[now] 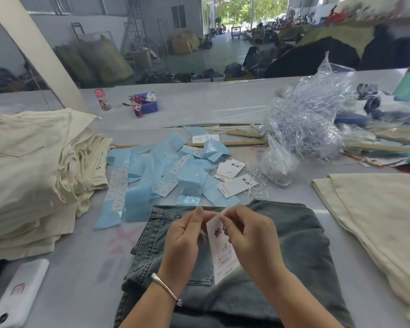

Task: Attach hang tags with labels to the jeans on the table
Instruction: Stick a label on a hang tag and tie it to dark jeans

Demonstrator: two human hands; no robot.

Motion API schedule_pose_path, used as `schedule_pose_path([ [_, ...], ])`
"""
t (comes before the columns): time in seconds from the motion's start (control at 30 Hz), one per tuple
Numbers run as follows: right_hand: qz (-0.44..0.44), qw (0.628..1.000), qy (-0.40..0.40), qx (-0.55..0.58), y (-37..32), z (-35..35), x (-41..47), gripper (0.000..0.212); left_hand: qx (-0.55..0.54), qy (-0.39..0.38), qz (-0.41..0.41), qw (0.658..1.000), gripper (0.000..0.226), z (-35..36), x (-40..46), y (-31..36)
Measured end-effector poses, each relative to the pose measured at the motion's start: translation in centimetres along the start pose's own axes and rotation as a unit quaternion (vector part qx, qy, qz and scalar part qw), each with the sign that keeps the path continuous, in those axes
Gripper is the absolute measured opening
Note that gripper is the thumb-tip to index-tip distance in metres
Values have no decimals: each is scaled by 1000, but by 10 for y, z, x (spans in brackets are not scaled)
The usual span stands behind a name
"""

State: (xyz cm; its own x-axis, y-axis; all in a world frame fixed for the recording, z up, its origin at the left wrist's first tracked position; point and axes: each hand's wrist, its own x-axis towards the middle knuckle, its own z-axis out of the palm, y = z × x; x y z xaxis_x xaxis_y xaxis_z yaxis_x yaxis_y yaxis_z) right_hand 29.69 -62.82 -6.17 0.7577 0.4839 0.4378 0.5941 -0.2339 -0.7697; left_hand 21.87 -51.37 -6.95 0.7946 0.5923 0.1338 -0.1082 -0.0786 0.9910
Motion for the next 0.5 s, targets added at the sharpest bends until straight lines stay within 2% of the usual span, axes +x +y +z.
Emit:
schedule_pose_path([
  [0.13, 16, 999, 2, 40, 1, 5, -17, 10, -48, -58, -74, 994, 23, -6, -2, -4],
  [0.23, 44, 996, -6, 74, 6, 4, -25, 9, -31, -68, -62, 995, 19, -5, -6, -7],
  [0.33, 81, 990, 0, 112, 5, 0, -28, 10, 62, -58, -20, 996, 6, -3, -6, -9],
  [0.43, 110, 987, 67, 98, 6, -8, -22, 16, 177, -50, -6, 983, 11, -2, -2, -8],
  [0.5, 109, 989, 54, 89, 5, -12, -14, 24, 201, -50, -19, 978, 10, -4, -2, -6],
])
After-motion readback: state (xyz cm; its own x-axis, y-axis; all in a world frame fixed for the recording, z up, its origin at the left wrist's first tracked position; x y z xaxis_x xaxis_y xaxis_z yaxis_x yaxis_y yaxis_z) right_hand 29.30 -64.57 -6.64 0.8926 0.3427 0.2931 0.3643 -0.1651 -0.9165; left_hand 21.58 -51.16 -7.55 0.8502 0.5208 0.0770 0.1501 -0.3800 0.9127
